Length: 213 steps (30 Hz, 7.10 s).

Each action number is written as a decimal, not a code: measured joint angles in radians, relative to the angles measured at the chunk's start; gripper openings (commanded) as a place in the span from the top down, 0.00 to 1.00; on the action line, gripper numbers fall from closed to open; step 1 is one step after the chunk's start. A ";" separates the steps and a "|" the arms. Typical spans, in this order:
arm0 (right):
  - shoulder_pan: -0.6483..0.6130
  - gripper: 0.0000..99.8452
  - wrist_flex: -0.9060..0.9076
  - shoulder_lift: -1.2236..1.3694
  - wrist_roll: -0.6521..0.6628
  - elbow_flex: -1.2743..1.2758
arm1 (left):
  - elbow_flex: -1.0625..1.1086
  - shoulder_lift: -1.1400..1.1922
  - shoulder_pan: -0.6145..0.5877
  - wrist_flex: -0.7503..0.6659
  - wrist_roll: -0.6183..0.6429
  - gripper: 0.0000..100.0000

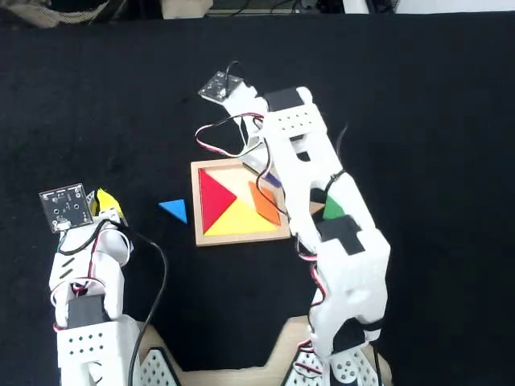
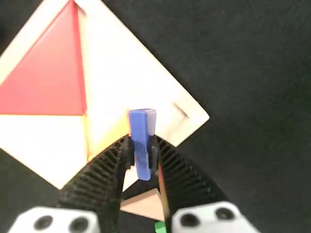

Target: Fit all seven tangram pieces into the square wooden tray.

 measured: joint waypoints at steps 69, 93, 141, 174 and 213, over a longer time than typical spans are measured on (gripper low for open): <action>0.002 0.99 -0.066 0.052 0.080 -0.014 | 0.000 0.000 0.028 0.000 -0.037 0.97; 0.083 0.99 0.040 -0.110 0.025 -0.041 | 0.000 0.000 0.028 0.000 -0.037 0.97; -0.005 0.99 0.055 -0.064 -0.060 -0.041 | 0.000 0.000 0.028 0.000 -0.037 0.97; 0.137 0.99 0.043 -0.018 -0.048 -0.020 | 0.000 0.000 0.028 0.000 -0.037 0.97; 0.112 0.83 0.158 -0.080 0.127 0.046 | 0.000 0.000 0.028 0.000 -0.037 0.97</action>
